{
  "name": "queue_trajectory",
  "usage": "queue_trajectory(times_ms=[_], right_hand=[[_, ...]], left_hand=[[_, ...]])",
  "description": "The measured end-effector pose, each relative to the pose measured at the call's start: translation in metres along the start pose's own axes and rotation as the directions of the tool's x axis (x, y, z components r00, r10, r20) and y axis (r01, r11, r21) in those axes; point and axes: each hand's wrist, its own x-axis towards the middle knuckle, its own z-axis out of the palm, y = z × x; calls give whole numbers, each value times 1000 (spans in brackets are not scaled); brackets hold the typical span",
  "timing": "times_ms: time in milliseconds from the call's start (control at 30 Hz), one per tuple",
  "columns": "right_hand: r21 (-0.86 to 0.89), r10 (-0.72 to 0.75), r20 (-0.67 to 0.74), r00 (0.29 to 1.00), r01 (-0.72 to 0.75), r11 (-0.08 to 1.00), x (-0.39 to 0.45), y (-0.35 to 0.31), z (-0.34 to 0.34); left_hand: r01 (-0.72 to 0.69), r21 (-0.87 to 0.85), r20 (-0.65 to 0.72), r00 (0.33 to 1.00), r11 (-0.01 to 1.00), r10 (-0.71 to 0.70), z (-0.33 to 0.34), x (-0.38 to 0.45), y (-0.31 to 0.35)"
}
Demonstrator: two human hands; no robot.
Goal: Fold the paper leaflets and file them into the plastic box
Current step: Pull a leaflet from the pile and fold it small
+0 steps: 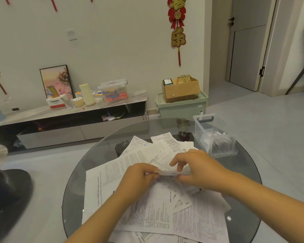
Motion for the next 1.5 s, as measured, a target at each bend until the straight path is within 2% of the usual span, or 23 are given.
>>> queue_trajectory(times_ms=[133,267,333,400,467,533,633,700,800,900,1000,1100,1233,1367,1433,1500], right_hand=[[170,98,43,994,-104,980,-3,3,-20],[377,97,55,994,-111,919,2,-11,-25],[435,91,22,996,-91,896,8,-18,-20],[409,91,-45,995,-65,910,15,-19,-10],[255,74,-109,991,-44,966,22,-17,1],[113,14,-104,994,-2,994,29,-19,8],[67,-45,60,997,41,997,35,-17,21],[49,-21,162,986,13,999,37,-14,31],[-94,23,257,966,1,996,37,-7,40],[-73,33,364,931,-7,997,33,-3,36],[-84,23,438,899,15,996,26,-2,31],[-98,-8,423,906,55,994,20,-1,33],[-3,-34,328,944,37,999,14,-1,23],[74,34,190,981,-48,996,13,6,12],[77,57,161,985,-70,995,13,12,10],[105,101,174,980,-120,987,12,18,9]], left_hand=[[114,-55,70,992,992,-110,-24,-20,-15],[156,-86,163,977,984,-140,-31,-36,-14],[235,-126,118,968,964,-221,-28,-37,-14],[275,-155,33,961,949,-273,-25,-37,-17],[299,-181,1,953,937,-304,-22,-36,-18],[289,-195,-27,953,937,-300,-20,-34,-20],[290,-141,-15,956,947,-295,-18,-30,-22],[258,15,-24,966,966,-258,-18,-28,-26],[98,284,-1,995,954,-102,-18,-31,-29],[-35,396,139,990,917,-22,-17,-34,-27],[-83,428,247,969,900,-28,-14,-34,-26],[-91,419,236,972,903,-12,-15,-30,-24],[9,233,170,984,972,-50,-20,-23,-20],[-6,175,35,999,985,0,-15,-17,-7],[17,126,23,1000,992,-20,-10,-15,-4],[30,178,56,998,984,-40,-4,-13,-5]])
